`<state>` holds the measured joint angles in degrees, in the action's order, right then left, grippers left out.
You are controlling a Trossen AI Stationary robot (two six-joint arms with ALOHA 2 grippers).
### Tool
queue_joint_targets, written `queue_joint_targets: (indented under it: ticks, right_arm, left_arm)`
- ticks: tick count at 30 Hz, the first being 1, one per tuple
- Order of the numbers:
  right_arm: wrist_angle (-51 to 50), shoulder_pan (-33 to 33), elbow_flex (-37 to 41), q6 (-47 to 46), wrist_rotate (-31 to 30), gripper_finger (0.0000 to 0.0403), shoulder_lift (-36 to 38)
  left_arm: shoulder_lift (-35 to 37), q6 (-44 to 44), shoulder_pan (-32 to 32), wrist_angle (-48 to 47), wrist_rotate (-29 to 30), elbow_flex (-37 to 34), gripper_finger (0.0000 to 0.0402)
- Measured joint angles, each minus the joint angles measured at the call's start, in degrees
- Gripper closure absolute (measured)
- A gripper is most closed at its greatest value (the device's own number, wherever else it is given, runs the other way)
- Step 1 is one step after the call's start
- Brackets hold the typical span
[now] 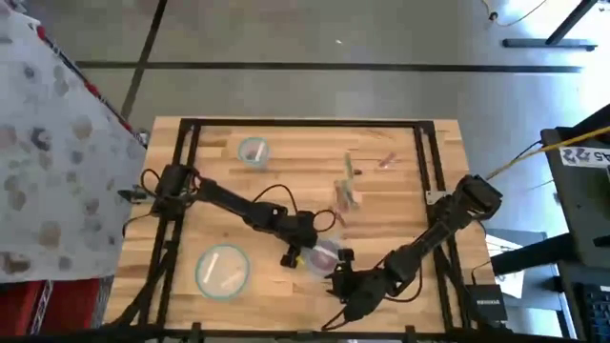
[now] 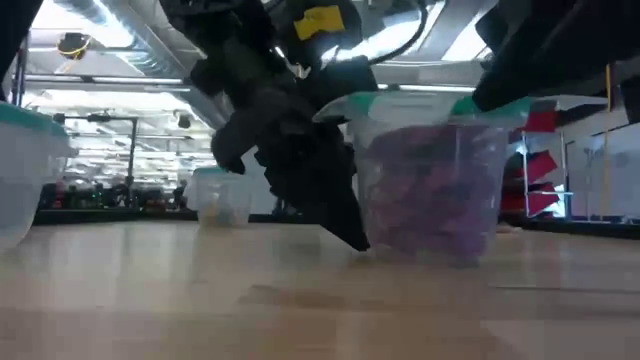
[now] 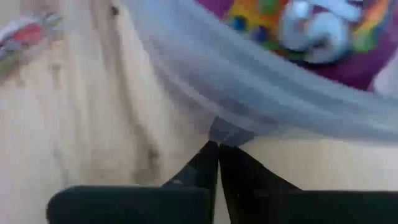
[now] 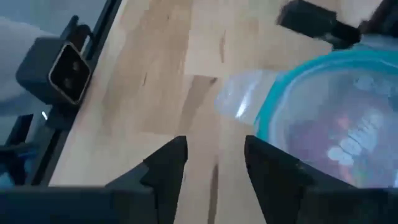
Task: Sort candy
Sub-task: Close the bottom small transparent bin
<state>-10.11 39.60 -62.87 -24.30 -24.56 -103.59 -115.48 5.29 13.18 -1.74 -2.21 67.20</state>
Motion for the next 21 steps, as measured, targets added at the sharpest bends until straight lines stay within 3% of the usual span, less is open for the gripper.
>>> queue_joint_targets:
  ticks: [21]
  right_arm:
    - [-0.9,-0.4,0.1,0.5,0.2,0.0242,2.3]
  left_arm:
    - [8.4,-3.2,-4.8,-9.4,4.6,0.2,0.0401]
